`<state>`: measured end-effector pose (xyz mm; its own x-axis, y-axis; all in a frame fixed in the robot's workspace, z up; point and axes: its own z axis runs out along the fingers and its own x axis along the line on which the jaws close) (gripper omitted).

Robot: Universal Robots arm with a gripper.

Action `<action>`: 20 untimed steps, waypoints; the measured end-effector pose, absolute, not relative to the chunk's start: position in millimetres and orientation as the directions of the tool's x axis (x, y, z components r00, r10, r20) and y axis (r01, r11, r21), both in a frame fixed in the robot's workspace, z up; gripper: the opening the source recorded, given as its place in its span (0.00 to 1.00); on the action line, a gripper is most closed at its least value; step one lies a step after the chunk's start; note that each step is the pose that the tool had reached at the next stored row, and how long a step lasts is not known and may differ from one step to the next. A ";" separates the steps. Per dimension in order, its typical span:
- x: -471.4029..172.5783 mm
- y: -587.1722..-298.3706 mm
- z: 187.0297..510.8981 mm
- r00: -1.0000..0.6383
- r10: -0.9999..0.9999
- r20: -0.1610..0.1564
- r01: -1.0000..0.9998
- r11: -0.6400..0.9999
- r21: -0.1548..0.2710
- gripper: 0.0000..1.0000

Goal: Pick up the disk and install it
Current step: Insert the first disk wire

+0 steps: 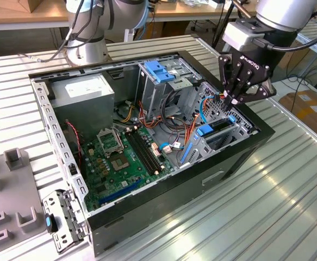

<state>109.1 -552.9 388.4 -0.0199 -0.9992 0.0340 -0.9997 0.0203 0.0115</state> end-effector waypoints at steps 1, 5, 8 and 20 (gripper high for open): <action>112.3 -553.0 388.4 0.021 -0.999 0.034 -1.000 -0.021 0.012 0.11; 112.6 -553.0 388.2 0.103 -0.994 0.034 -0.995 -0.103 0.012 0.11; 115.7 -552.6 388.2 0.127 -0.991 0.034 -0.992 -0.127 0.012 0.11; 137.2 -545.5 388.2 0.178 -0.983 0.034 -0.984 -0.178 0.012 0.11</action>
<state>137.2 -545.5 388.2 0.1781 -0.9834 0.0340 -0.9840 -0.1778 0.0115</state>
